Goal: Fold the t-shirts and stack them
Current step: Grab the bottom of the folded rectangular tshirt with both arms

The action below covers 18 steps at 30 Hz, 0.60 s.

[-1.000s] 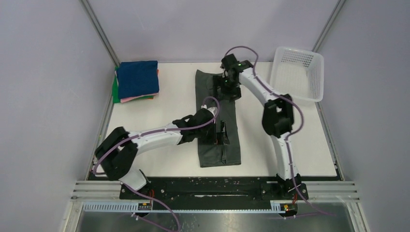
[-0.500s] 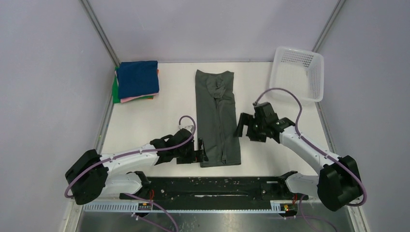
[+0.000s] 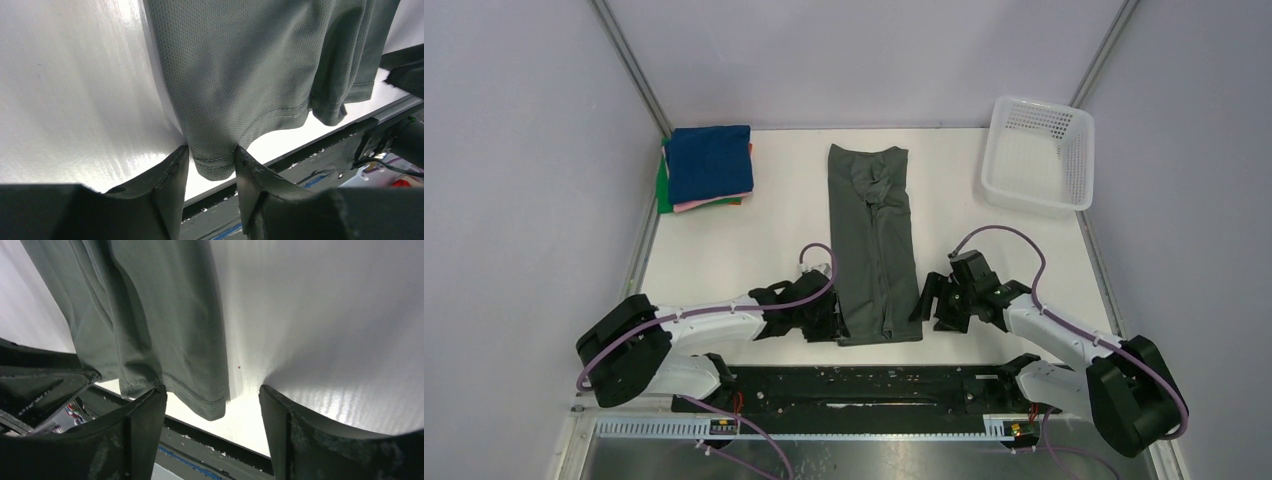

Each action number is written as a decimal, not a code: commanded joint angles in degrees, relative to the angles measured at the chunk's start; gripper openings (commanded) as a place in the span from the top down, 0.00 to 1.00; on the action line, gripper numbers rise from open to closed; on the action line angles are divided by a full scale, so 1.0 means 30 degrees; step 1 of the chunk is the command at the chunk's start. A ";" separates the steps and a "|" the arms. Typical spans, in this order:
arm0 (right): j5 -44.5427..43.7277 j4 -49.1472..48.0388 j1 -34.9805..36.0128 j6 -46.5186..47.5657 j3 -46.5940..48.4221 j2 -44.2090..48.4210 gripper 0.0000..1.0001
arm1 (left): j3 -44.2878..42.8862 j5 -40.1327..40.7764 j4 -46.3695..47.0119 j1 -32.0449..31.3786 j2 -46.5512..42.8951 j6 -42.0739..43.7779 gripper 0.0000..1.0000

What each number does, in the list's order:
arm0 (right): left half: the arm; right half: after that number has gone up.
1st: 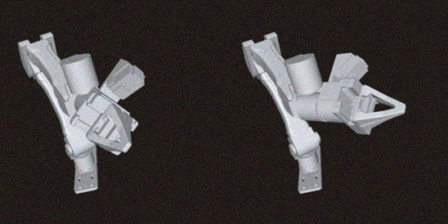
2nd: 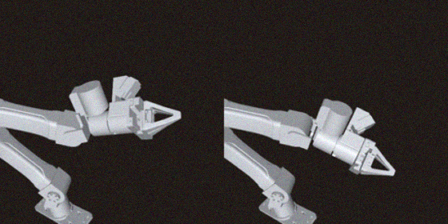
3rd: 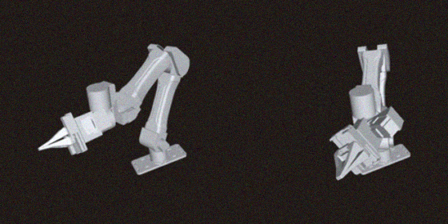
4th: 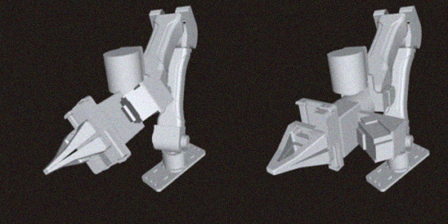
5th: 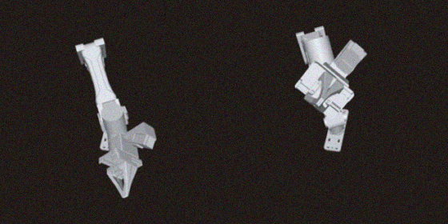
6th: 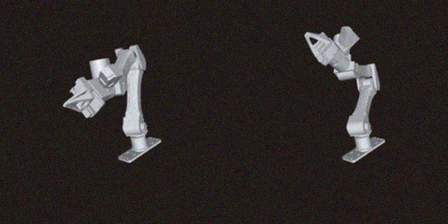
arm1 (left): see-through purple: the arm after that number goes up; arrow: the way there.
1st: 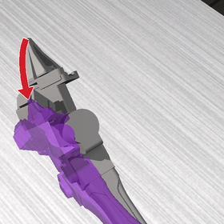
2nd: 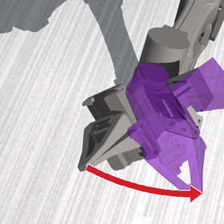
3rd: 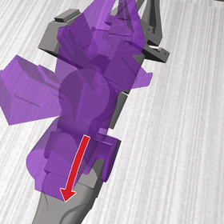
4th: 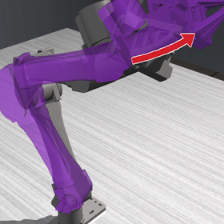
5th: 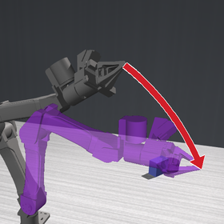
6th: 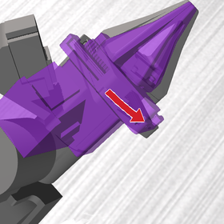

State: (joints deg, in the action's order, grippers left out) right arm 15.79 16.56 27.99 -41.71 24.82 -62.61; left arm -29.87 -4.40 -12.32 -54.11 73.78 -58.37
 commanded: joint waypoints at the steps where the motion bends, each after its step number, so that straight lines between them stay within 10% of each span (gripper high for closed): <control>1: 0.0420 -0.0767 0.1083 -0.0563 0.0013 -0.0911 0.28 | -0.0067 0.0537 -0.0293 -0.0100 0.1105 -0.0144 0.64; 7: -0.0016 0.0007 0.1782 -0.0877 -0.0138 -0.1683 0.51 | 0.0007 0.0449 -0.0194 -0.0273 0.1796 -0.0388 0.93; 15: 0.0268 0.0664 0.3271 -0.1344 -0.0680 -0.1205 0.98 | 0.0814 0.1235 -0.1532 -0.1042 0.0712 -0.1496 1.00; 18: 0.0183 0.2107 0.3921 -0.1497 -0.0936 0.0362 1.00 | 0.0717 0.2407 -0.3364 -0.2151 -0.0612 -0.2339 1.00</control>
State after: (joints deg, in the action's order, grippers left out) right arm 16.80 16.47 37.23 -45.08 23.42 -66.26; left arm -29.41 -2.76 -11.51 -56.93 75.37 -62.74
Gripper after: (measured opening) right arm 0.024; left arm 0.018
